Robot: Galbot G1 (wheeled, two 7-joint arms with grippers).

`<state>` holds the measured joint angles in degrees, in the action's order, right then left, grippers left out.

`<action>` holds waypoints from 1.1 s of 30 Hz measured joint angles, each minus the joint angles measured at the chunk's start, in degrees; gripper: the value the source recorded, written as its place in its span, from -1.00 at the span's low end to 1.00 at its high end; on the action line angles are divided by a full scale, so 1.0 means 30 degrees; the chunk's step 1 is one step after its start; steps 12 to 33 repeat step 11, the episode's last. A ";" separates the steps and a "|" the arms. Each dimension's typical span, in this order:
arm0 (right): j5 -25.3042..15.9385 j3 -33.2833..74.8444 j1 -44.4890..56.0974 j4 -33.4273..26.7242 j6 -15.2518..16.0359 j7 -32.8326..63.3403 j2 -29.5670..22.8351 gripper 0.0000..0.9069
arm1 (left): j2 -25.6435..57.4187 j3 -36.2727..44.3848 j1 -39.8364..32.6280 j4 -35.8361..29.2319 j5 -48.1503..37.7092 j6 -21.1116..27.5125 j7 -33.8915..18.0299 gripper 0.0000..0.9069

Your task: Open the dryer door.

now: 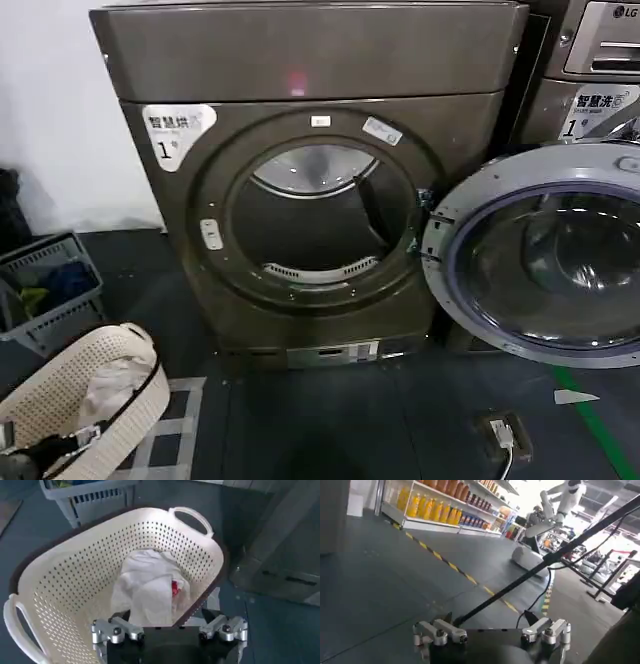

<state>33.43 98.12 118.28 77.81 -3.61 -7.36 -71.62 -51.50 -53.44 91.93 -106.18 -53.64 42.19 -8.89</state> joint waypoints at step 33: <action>0.0010 0.0000 -0.0036 0.0000 0.0006 -0.0021 -0.0081 1.00 | -0.0085 0.0043 -0.0008 0.0031 0.0018 0.0000 0.0008 1.00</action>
